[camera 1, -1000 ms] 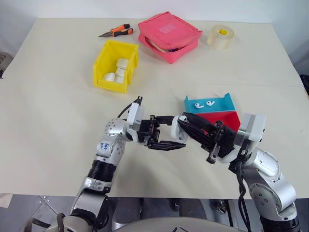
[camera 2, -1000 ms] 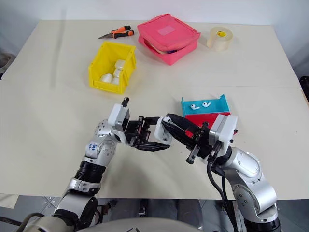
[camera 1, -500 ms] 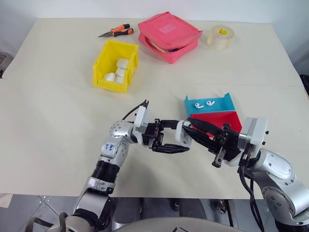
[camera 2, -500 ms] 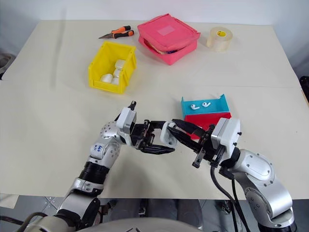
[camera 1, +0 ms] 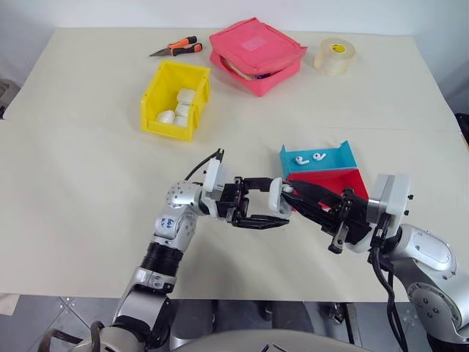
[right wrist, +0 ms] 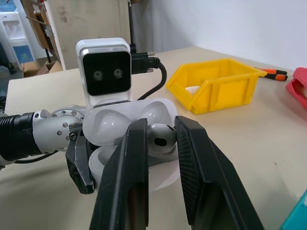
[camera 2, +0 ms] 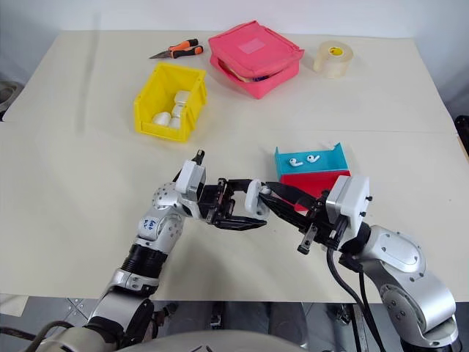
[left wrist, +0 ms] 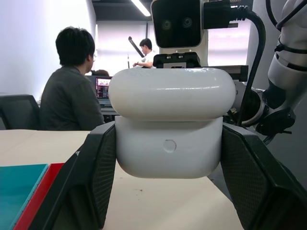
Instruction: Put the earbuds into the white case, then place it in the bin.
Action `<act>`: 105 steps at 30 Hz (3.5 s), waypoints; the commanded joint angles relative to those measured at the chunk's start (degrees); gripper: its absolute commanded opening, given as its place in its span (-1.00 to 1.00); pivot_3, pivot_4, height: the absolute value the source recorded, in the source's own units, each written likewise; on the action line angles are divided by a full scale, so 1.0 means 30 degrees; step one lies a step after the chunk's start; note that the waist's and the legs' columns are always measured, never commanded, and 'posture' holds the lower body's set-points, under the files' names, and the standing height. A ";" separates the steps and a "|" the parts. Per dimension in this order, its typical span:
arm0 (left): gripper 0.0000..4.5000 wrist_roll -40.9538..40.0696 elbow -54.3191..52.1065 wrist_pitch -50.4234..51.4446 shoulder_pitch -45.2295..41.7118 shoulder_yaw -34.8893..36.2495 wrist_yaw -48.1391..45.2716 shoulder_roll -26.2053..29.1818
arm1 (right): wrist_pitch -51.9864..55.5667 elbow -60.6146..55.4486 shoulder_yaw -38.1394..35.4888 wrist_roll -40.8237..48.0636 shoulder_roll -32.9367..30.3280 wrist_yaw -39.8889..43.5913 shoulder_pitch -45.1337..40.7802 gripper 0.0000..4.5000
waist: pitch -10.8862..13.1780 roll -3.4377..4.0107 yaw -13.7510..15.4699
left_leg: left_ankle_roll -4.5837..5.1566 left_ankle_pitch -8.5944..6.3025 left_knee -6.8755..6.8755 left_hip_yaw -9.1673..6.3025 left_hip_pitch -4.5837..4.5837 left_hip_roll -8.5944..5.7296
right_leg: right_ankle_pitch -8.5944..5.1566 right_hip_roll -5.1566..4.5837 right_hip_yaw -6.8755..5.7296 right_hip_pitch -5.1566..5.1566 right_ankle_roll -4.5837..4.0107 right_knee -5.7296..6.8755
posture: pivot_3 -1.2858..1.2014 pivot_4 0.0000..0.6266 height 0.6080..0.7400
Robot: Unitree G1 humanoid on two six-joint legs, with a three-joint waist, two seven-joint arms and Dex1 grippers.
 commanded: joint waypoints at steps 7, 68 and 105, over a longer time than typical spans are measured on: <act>0.25 -0.0476 0.0078 -0.1471 -0.1024 0.0993 0.0176 -0.0396 | 0.1797 -0.0160 0.0056 0.0475 -0.0795 -0.0041 -0.1255 -0.24 | 0.0000 0.0000 0.0001 | 0.0000 0.0000 0.0005 0.0002 -0.0004 -0.0004 | 0.0000 -0.0003 -0.0002 0.0001 0.0000 -0.0001 | 0.03 -0.52 1.00; 0.25 0.0570 0.1500 -0.4023 -0.0524 0.3549 0.4474 0.2022 | 0.4268 0.6996 -1.0412 -0.1583 -0.7272 0.7047 0.1155 0.99 | 0.0004 -0.0006 -0.0089 | 0.0010 -0.0001 -0.0001 0.0022 0.0026 0.0008 | 0.0010 -0.0001 0.0012 0.0017 0.0015 -0.0003 | 0.03 -0.52 1.00; 0.25 0.0126 -0.2749 -0.2833 0.2173 0.2771 0.5138 0.2979 | 0.3262 2.5376 1.0016 -1.5492 -0.0883 1.1808 -2.2664 -0.01 | 0.0000 0.0005 -0.0572 | 0.0001 0.0003 0.0001 0.0004 -0.0036 0.0008 | 0.0010 -0.0010 -0.0036 -0.0022 0.0015 -0.0021 | 0.03 -0.52 1.00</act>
